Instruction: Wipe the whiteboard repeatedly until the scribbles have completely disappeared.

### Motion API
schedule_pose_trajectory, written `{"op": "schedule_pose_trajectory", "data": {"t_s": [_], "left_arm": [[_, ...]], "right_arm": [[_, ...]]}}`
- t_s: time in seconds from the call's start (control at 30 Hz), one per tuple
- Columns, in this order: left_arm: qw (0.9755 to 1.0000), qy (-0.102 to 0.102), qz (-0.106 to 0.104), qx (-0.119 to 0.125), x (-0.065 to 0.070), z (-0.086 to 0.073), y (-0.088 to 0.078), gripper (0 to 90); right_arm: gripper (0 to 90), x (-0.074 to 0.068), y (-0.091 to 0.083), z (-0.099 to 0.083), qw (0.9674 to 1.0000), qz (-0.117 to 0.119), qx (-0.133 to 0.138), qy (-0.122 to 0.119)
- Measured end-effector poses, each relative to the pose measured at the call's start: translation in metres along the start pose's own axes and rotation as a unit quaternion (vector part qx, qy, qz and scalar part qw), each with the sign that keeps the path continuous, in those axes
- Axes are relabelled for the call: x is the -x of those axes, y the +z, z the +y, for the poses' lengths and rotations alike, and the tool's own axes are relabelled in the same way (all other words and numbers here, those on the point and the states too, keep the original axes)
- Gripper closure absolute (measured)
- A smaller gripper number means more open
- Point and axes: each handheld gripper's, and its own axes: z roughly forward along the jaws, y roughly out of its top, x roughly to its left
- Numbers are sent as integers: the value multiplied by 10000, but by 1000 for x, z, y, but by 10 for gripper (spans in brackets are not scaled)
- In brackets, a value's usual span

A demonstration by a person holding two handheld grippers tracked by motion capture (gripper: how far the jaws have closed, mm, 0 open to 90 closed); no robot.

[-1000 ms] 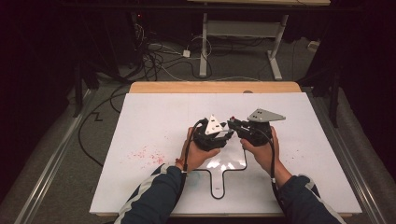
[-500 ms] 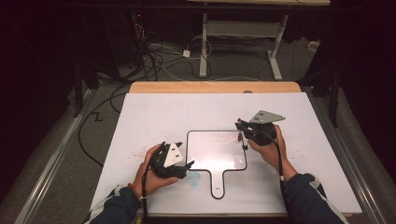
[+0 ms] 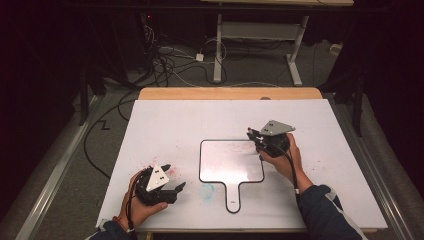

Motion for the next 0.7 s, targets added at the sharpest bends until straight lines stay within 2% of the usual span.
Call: {"op": "schedule_pose_trajectory", "data": {"t_s": [0.03,0.17,0.27,0.33,0.43,0.5,0.57,0.7], "left_arm": [[10000,85,14,-26,1,1,1,229],[9999,123,-19,9,2,3,3,229],[9998,188,-39,-8,3,4,4,229],[9998,181,-45,21,2,4,3,228],[9999,101,-49,71,0,5,4,228],[9999,98,-66,79,-1,5,4,228],[9999,133,-80,70,0,5,4,229],[9998,151,-109,74,0,6,4,228]], "right_arm": [[817,-2,4,0,9999,90,51,2],[818,-7,18,1,9992,344,165,122],[817,-8,24,6,9985,435,304,140],[817,-9,26,10,9968,588,488,220],[817,-11,29,18,9919,853,883,316],[817,-13,34,23,9900,960,982,331],[817,-16,41,25,9886,1044,1017,372],[817,-22,52,24,9882,1152,934,393]]}}
